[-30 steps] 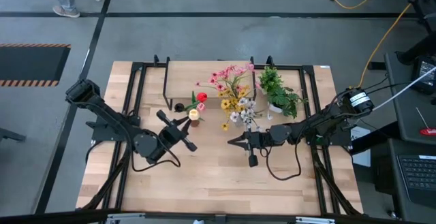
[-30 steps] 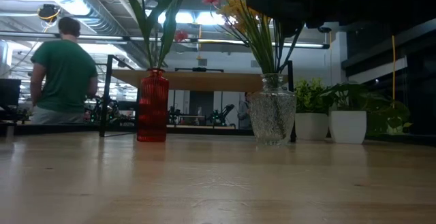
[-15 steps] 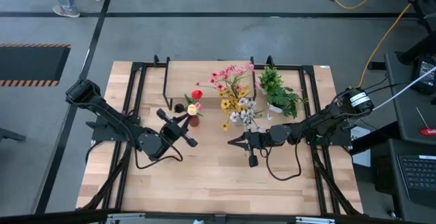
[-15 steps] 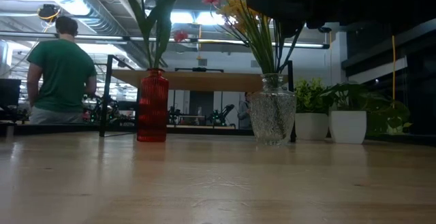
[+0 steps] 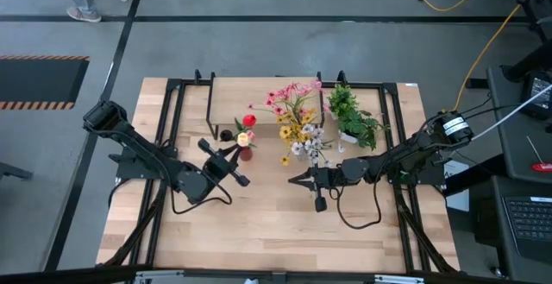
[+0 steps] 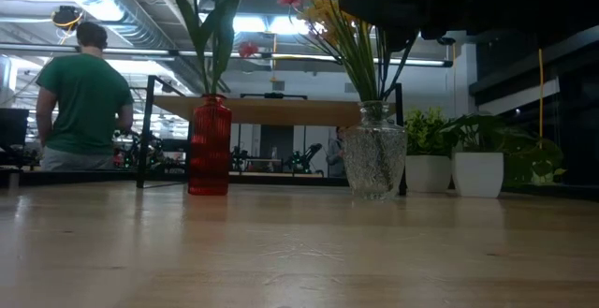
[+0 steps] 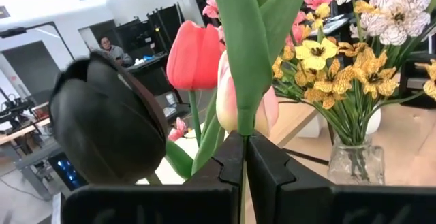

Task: Pick and place flowers into a vace then onto a shelf
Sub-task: Put the yellow flower into the red flower vase

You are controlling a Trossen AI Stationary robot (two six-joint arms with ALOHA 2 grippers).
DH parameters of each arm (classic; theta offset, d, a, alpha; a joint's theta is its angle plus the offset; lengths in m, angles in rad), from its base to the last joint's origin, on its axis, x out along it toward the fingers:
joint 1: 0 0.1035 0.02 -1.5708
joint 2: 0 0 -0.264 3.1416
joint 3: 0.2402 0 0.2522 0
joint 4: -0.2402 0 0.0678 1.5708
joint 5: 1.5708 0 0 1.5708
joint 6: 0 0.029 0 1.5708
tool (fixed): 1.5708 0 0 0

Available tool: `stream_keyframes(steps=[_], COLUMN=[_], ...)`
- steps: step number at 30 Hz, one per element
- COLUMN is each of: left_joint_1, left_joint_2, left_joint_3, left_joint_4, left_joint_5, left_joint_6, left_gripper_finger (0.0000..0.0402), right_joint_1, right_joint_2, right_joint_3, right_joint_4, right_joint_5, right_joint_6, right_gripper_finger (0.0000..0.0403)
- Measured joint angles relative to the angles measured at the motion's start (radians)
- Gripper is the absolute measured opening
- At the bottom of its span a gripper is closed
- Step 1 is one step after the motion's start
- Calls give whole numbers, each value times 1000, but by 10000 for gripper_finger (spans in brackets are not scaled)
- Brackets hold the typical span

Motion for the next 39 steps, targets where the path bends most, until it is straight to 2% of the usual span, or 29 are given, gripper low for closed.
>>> stream_keyframes(steps=[24,32,39], left_joint_1=[13,70,94], left_joint_2=[0,0,0], left_joint_3=[0,0,0], left_joint_4=[-397,-529,-563], left_joint_5=[4,127,166], left_joint_6=[-444,-600,-614], left_gripper_finger=[4,4,4], right_joint_1=[0,0,0], right_joint_2=[0,0,0], right_joint_3=[0,0,0], right_joint_4=[0,0,0], right_joint_5=[0,0,0], right_joint_6=[4,4,4], right_gripper_finger=[5,5,5])
